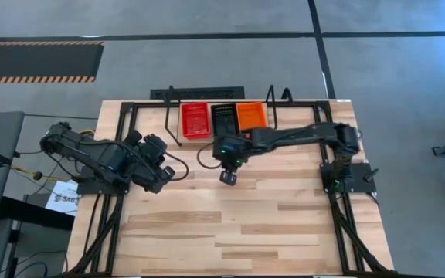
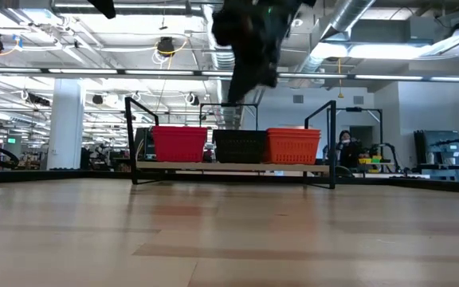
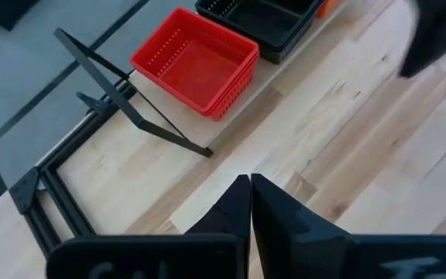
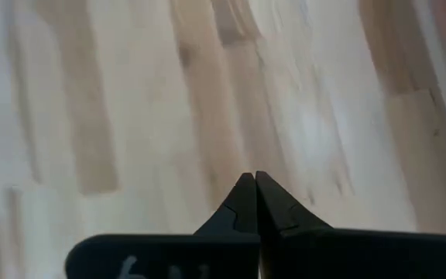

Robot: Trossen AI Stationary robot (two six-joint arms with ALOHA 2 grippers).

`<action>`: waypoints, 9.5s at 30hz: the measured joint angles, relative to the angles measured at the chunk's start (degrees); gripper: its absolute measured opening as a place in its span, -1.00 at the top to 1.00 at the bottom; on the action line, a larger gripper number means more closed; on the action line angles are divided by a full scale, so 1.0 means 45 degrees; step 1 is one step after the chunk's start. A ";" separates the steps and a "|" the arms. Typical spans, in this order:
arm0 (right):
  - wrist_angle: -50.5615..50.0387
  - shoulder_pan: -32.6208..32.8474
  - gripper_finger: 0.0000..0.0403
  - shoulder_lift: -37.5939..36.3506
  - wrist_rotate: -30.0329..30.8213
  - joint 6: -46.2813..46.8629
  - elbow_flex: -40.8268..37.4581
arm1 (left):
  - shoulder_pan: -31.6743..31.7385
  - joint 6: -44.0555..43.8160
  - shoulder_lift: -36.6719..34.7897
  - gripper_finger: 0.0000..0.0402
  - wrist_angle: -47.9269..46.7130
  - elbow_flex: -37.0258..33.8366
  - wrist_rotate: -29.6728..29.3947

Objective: Stack baskets on shelf by color
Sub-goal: Adjust the stacked black bins on the shelf, then adjust the stacked orange bins on the shelf, then return to Home Position

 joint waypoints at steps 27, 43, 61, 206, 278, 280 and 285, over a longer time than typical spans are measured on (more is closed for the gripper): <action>-0.0928 -0.2788 1.00 0.1438 -0.0704 -0.6444 0.1118 | -0.0120 -0.1095 0.0044 1.00 0.0002 0.0000 -0.0393; -0.0255 -0.3099 1.00 0.1443 -0.1629 -0.7153 0.1116 | -0.0120 -0.1438 0.0044 1.00 0.0002 0.0005 -0.0393; 0.0345 -0.3091 1.00 0.1876 -0.2215 -0.7060 0.1082 | -0.0115 -0.1521 0.0044 1.00 0.0002 0.0005 -0.0384; 1.1725 0.4041 0.86 -2.3829 0.4169 0.5082 -2.0591 | 0.5436 0.2443 -0.7951 1.00 1.4803 -1.4003 0.8393; 1.0462 0.3968 0.81 -2.3819 0.3512 0.1185 -2.0620 | 0.4693 1.0870 -1.6796 1.00 2.0188 -1.8758 0.8947; 1.0462 0.3968 0.81 -2.3819 0.3512 0.1190 -2.0620 | 0.4688 1.0865 -1.6796 1.00 2.0188 -1.8758 0.8947; 1.0457 0.3968 0.81 -2.3819 0.3512 0.1193 -2.0620 | 0.4688 1.0861 -1.6796 1.00 2.0184 -1.8758 0.8947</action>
